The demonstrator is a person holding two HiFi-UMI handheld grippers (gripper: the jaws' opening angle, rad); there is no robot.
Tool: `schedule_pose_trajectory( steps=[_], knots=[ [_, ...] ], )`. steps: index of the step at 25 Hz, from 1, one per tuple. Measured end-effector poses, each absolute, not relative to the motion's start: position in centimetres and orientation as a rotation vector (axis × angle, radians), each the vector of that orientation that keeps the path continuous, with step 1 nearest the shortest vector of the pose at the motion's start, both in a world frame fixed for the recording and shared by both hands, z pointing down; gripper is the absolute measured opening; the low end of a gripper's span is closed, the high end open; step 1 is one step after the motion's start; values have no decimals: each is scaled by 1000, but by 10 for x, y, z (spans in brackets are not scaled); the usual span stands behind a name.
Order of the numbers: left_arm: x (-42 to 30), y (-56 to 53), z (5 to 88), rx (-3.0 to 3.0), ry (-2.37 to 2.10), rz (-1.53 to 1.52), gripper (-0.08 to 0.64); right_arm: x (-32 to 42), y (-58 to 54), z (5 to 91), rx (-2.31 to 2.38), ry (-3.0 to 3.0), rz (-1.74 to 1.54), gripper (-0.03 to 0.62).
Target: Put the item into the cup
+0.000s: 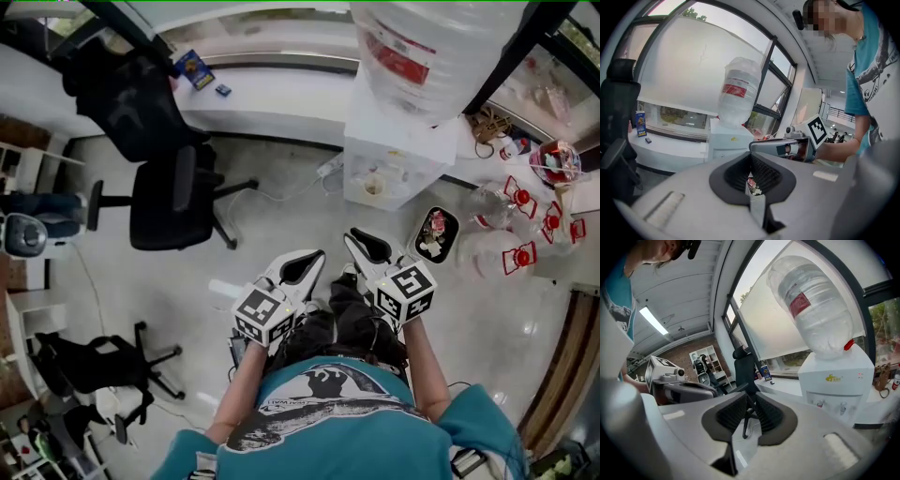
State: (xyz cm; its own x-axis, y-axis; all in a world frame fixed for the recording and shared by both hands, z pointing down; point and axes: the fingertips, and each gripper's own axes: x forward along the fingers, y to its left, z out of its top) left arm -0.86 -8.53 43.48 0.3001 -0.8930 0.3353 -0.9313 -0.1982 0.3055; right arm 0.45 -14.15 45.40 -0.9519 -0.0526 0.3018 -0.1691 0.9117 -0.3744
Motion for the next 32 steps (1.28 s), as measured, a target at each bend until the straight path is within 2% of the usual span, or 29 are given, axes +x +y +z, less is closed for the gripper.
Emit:
schedule_pose_trajectory(
  steps=[18,32],
  knots=[
    [3,49,433,2161,-1640,127,-2,28,-5,428,212,-2817,574,23],
    [6,83,402,2233,-1668,104,-2,42,27,399,263,-2881,502,-8]
  ],
)
